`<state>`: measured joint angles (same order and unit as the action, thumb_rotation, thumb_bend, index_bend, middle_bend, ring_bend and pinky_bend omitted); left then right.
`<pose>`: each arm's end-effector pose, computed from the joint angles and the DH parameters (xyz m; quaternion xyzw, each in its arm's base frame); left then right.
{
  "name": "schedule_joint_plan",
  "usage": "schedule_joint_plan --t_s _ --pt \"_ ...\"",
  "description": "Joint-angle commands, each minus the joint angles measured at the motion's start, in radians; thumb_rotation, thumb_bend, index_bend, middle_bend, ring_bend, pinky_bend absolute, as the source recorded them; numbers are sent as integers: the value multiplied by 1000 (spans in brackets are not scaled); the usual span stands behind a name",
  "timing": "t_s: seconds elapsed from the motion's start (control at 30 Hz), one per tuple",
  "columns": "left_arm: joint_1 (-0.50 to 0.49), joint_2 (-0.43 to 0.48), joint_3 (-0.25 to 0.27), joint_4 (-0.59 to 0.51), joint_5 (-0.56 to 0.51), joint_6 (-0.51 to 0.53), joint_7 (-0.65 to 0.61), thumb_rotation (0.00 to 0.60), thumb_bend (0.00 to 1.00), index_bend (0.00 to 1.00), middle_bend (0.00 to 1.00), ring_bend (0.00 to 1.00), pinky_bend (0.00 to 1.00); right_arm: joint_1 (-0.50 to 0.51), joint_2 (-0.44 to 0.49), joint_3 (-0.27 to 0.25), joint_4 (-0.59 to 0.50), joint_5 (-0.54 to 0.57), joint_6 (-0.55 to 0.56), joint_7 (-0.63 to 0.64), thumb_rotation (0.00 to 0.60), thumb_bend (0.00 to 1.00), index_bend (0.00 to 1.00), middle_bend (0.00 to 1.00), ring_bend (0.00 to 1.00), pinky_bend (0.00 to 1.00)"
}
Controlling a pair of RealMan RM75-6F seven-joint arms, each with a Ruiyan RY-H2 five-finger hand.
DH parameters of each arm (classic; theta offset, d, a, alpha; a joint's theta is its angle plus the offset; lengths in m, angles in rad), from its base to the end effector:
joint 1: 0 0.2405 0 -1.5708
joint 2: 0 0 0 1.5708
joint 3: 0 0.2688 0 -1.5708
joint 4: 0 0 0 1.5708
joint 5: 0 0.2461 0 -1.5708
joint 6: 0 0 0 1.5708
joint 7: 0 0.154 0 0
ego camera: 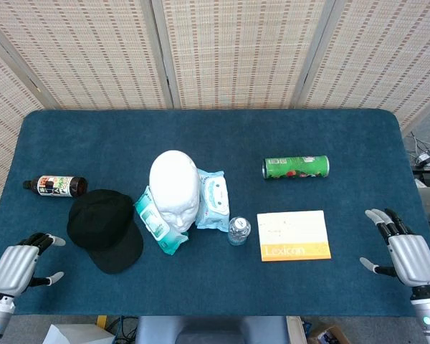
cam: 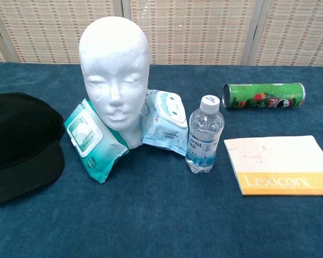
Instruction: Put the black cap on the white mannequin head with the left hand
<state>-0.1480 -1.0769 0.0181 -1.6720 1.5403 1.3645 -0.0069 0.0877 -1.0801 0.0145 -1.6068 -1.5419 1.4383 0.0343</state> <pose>-0.3232 0.1954 0.1108 -0.6492 -0.4186 -0.3606 0.5227 -0.3419 -0.1871 0.1317 0.6228 -0.3986 0.3687 0.5633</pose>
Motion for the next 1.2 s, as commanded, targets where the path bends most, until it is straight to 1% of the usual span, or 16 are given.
schedule_joint_plan --t_s 0.03,0.23,0.43,0.63,0.83,0.97,1.2 --pt "-1 2 5 -3 9 -1 -3 600 54 368 406 260 386 -4 -4 -6 5 -17 10 2 600 0 121 157 79 337" --pt "1 10 12 -9 12 -1 -26 600 54 368 417 262 390 7 -5 -5 -1 -13 -12 -11 600 0 121 157 79 337" --pt "10 5 19 -7 45 31 -37 600 54 371 418 276 413 15 -1 -3 -4 -1 -33 -10 600 0 121 157 79 337" --pt "12 -2 44 -6 128 63 -56 600 54 375 417 286 440 3 5 -9 -9 -23 -2 3 600 0 122 159 79 337" --pt "12 -44 65 17 227 111 -67 600 54 413 417 314 490 -2 9 -5 -4 -16 7 24 600 0 127 161 79 337" --pt "2 -59 83 20 258 96 -71 600 54 445 423 342 509 -2 10 -4 -2 -17 7 32 600 0 129 163 79 337" --pt "-14 -64 97 -6 283 77 -48 600 53 446 423 343 515 0 13 -4 -3 -18 2 34 600 0 129 166 79 338"
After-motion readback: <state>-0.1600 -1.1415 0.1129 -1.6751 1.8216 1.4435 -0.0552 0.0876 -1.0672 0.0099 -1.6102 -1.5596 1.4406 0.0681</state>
